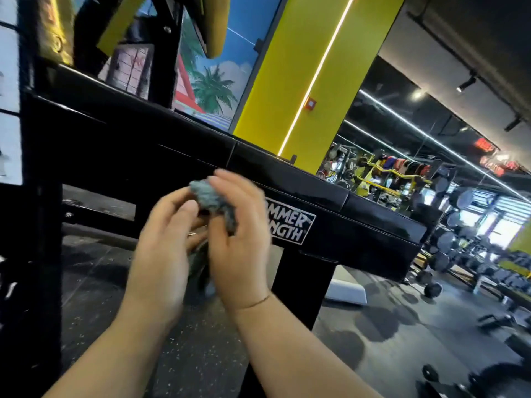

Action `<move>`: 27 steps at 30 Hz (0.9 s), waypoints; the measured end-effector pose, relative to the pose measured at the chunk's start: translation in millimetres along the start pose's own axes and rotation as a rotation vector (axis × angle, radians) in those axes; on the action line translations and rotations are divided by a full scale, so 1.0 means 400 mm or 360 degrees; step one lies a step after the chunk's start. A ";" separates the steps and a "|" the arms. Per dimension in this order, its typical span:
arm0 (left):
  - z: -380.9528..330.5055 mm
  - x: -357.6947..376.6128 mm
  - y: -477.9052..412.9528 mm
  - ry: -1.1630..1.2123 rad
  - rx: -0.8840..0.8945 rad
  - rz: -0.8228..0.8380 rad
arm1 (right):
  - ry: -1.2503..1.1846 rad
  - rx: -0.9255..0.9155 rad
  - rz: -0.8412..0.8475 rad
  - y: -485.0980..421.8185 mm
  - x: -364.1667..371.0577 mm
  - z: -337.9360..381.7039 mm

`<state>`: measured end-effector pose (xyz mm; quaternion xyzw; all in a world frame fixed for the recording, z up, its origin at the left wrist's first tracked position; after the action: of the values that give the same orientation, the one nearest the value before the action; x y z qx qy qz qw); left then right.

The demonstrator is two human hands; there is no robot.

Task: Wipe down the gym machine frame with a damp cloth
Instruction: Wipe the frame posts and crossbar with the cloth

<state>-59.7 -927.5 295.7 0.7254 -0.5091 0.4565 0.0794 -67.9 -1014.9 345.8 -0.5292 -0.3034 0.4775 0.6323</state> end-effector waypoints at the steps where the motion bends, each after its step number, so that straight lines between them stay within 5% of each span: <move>1: -0.002 0.031 0.011 0.0032 -0.0082 0.0153 | 0.0035 0.0026 -0.0123 -0.021 -0.042 -0.001; 4: 0.013 0.123 0.064 -0.0223 -0.0162 0.0526 | 0.0336 -0.0020 -0.0536 -0.059 -0.214 -0.014; 7: 0.006 0.140 0.076 -0.0826 0.0278 0.0484 | 0.0577 0.0026 -0.0885 -0.043 -0.335 -0.075; 9: -0.008 0.135 0.083 -0.1158 0.0617 0.0387 | 0.0797 0.0073 -0.0670 -0.026 -0.289 -0.117; 12: 0.014 0.140 0.099 -0.1477 0.0961 0.0438 | 0.1358 -0.0283 -0.0259 0.011 -0.177 -0.142; 15: 0.045 0.149 0.109 -0.1728 0.1176 0.0536 | 0.1536 -0.0463 -0.0132 0.014 -0.203 -0.183; 17: 0.080 0.163 0.123 -0.1893 0.1288 0.0609 | 0.1640 -0.0366 -0.0190 0.024 -0.327 -0.239; 20: 0.128 0.187 0.153 -0.1956 0.1318 0.0703 | 0.1497 0.0217 -0.0508 0.034 -0.540 -0.318; 22: 0.152 0.211 0.169 -0.1956 0.1325 0.0724 | 0.1331 0.0343 -0.0556 0.027 -0.520 -0.314; 27: 0.221 0.249 0.206 -0.1980 0.1294 0.0802 | 0.1378 -0.0317 -0.0069 0.048 -0.359 -0.254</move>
<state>-68.6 -1083.8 290.5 0.6825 -0.4023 0.1212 -0.5981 -34.5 -1186.7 318.9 -0.7322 -0.0664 0.1670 0.6569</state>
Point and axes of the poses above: each hand's wrist, its own y-axis away from the middle knuckle, its own x-axis out of the palm, z = x × y, the point moved 9 cm from there along -y, towards the middle knuckle, and after that the axes turned 12 degrees about -z, right-handed, at the moved point
